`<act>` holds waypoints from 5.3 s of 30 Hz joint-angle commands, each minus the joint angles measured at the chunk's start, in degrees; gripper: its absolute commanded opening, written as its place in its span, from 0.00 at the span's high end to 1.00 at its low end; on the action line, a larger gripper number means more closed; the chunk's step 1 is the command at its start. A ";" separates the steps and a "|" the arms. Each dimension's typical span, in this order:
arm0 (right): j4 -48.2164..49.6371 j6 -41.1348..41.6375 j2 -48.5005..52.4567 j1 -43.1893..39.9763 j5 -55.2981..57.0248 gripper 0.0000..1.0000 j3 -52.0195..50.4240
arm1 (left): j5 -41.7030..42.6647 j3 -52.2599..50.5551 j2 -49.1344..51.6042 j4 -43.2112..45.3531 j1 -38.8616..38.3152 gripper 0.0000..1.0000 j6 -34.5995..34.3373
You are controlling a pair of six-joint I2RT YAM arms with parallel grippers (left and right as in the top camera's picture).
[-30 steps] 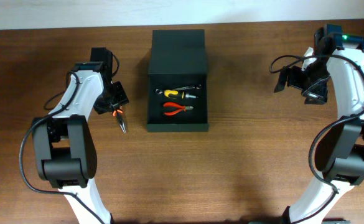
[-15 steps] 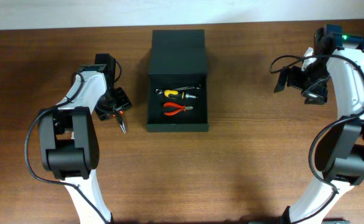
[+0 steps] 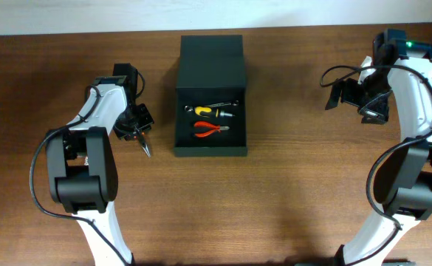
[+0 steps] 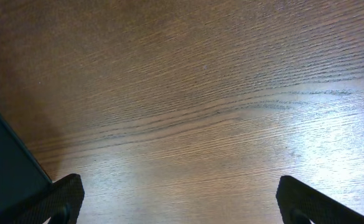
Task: Pack container
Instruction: 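Grasp the orange-black pliers with the left gripper, then lift the pliers and carry them over the box with the left gripper, then lower the pliers into the box and open the left gripper, then retract the left arm and move it over the orange socket rail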
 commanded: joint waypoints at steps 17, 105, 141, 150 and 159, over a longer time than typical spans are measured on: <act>-0.24 0.04 0.09 -0.22 0.74 0.02 -0.31 | -1.05 1.09 -1.79 -0.04 0.15 0.98 11.69; -3.28 0.07 0.09 -0.17 0.70 0.01 -0.31 | 10.80 0.13 -12.96 -1.64 -25.53 0.98 91.14; -4.39 0.04 0.09 -0.17 0.72 0.01 -0.31 | 4.07 20.94 -14.84 -12.74 -23.61 0.01 61.99; -4.70 0.04 0.09 -0.17 0.72 0.01 -0.31 | -2.34 20.81 -15.65 -21.79 -8.61 0.39 32.30; -4.37 0.07 0.09 -0.17 0.72 0.01 -0.31 | -1.92 11.89 -14.97 -21.40 7.37 0.14 33.73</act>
